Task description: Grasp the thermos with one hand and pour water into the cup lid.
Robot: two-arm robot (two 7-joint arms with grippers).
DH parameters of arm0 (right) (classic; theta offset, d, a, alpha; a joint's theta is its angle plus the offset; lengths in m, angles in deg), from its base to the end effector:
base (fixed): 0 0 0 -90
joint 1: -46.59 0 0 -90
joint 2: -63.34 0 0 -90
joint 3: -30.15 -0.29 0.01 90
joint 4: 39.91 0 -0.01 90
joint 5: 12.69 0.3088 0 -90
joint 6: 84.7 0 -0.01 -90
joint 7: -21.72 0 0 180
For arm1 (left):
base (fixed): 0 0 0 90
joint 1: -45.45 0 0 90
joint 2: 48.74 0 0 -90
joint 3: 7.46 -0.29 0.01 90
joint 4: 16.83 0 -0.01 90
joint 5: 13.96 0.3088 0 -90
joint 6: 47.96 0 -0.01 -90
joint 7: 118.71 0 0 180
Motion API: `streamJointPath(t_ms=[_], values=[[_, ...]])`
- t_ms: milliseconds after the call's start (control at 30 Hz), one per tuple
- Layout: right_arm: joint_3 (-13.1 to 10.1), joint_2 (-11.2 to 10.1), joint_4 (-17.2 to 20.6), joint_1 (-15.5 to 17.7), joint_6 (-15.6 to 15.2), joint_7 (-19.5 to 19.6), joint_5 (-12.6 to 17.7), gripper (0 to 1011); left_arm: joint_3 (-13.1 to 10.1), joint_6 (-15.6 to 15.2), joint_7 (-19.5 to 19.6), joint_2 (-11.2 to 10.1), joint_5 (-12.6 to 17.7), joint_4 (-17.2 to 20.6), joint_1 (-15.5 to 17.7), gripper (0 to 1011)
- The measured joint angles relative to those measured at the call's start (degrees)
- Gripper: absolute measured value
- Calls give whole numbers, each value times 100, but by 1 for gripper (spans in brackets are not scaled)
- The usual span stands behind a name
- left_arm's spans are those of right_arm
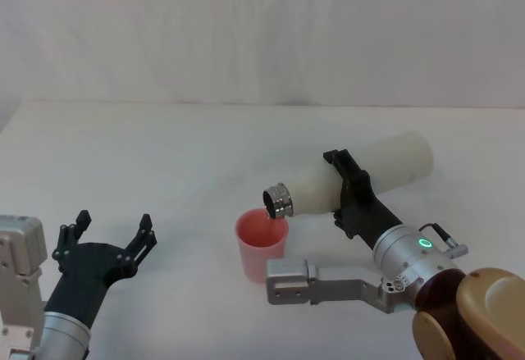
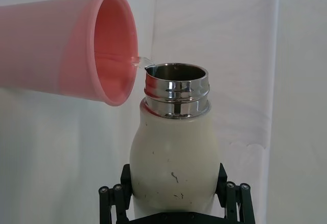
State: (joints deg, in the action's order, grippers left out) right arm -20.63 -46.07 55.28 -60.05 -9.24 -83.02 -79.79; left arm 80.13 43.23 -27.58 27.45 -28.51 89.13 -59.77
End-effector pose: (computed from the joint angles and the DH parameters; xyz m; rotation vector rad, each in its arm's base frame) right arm 0.3381 0.1036 -0.2382 -0.9926 -1.3101 -0.7764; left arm 0.2529 0.0376 -0.2852 -0.0381 0.0141 1.4462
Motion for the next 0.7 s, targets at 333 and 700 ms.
streamJointPath(t_ms=[333,700], values=[[5,-5,-1,-5,-7,-18,-7,958,0,0,0,0,0,0,0,1001],[-10,-2,14,-3,-8,-24,6,958,0,0,0,0,0,0,0,1001]])
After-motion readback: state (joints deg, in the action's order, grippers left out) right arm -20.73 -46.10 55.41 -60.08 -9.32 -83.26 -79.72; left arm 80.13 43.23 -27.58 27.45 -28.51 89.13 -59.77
